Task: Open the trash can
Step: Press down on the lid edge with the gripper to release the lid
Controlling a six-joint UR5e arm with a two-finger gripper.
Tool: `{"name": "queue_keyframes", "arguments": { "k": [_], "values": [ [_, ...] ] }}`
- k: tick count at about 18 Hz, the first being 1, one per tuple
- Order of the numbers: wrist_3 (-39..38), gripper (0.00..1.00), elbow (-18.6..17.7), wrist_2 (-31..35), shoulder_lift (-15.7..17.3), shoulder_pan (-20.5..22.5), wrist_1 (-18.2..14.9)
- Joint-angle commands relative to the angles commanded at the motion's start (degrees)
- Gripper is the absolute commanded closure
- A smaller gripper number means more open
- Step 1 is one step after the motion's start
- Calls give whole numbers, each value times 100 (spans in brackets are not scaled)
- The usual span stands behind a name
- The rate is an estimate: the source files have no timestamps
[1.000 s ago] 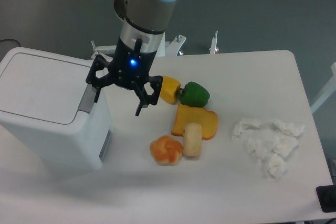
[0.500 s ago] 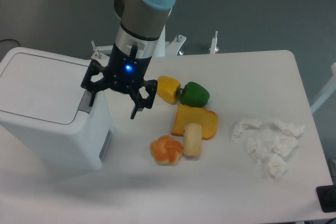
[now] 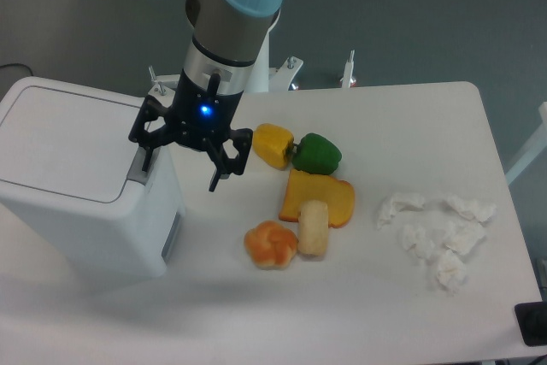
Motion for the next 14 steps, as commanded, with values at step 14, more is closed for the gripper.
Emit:
{"name": "queue_keyframes", "arguments": {
  "k": [14],
  "values": [
    [53, 0, -61, 26, 53, 18, -141]
  ]
}}
